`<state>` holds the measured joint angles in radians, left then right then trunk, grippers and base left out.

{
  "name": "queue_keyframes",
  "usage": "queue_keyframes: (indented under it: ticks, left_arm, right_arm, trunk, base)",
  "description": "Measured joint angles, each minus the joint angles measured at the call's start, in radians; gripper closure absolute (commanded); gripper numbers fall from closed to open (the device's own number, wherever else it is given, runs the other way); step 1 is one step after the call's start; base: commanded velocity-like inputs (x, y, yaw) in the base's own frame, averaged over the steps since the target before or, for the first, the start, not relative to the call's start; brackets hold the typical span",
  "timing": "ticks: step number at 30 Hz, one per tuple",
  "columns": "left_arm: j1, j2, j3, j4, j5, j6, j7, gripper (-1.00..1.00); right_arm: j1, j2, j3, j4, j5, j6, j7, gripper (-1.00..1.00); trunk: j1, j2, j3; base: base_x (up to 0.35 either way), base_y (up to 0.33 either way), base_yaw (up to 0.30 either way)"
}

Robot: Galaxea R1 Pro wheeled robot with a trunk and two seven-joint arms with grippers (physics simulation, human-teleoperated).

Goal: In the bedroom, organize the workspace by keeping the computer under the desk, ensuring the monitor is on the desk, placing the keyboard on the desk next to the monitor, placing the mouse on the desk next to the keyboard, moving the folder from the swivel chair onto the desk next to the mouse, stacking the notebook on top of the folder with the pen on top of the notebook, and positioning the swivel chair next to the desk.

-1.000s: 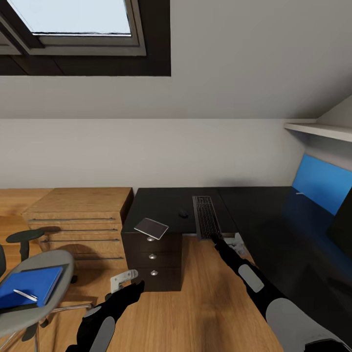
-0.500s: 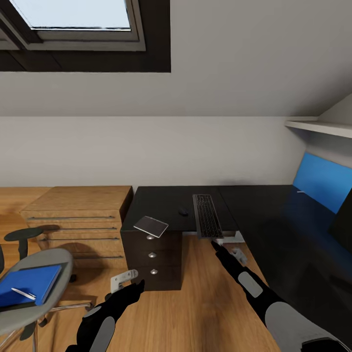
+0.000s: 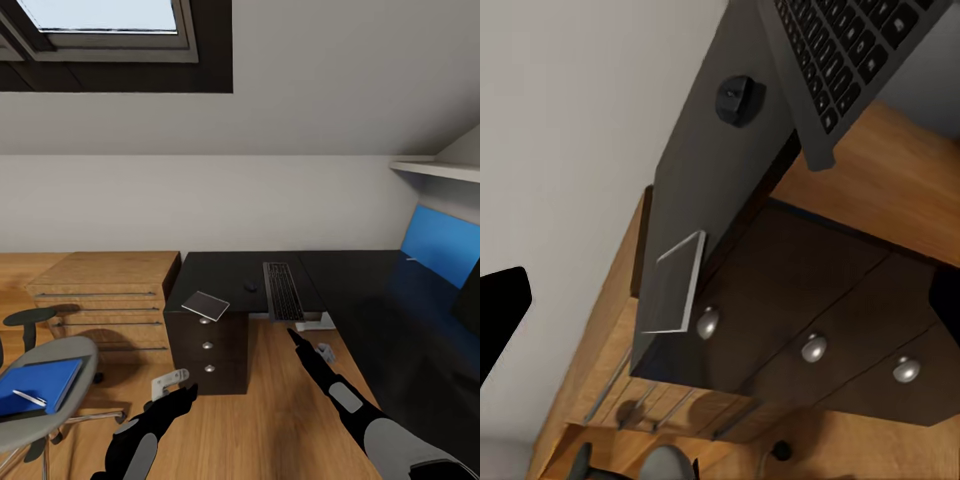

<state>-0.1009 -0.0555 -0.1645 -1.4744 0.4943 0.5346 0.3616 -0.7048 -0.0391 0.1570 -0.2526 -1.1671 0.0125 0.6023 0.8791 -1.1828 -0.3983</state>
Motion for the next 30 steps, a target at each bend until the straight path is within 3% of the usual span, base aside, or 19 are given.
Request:
queue_keyframes:
  ticks: [2,5,12,19,27,30]
  left_arm:
    - [0.001,0.0,-0.03,0.0,0.0,-0.002,0.0,-1.0]
    - [0.002,0.0,-0.04,0.0,-0.001,-0.003,0.0,-1.0]
    - [0.008,0.0,-0.043,-0.007,-0.003,-0.008,0.001,-1.0]
    - [0.065,0.001,-0.043,-0.098,-0.005,-0.01,0.02,-1.0]
    - [0.086,0.002,-0.043,-0.125,-0.004,-0.01,0.023,-1.0]
    - [0.087,0.002,-0.043,-0.127,-0.004,-0.009,0.023,-1.0]
  right_arm:
    - [0.0,0.002,-0.001,0.004,-0.003,0.0,-0.002,-1.0]
    - [0.0,0.003,-0.001,0.005,-0.005,0.001,-0.004,-1.0]
    - [0.0,0.003,-0.001,0.002,-0.009,0.001,-0.004,-1.0]
    - [0.0,0.002,0.0,-0.001,-0.009,0.003,-0.006,-1.0]
    - [0.0,0.004,-0.001,-0.003,-0.01,0.002,-0.028,-1.0]
    - [0.0,0.005,-0.031,-0.005,-0.012,0.0,-0.051,-1.0]
  trunk:
    - [0.008,-0.014,-0.006]
    - [0.019,-0.035,-0.016]
    - [0.046,-0.084,-0.038]
    - [0.073,-0.133,-0.06]
    - [0.104,-0.189,-0.085]
    - [0.115,-0.21,-0.094]
  base:
    - [0.0,0.0,0.0]
    - [0.0,0.0,0.0]
    - [0.0,0.0,0.0]
    - [0.0,0.0,0.0]
    - [0.0,0.0,0.0]
    - [0.0,0.0,0.0]
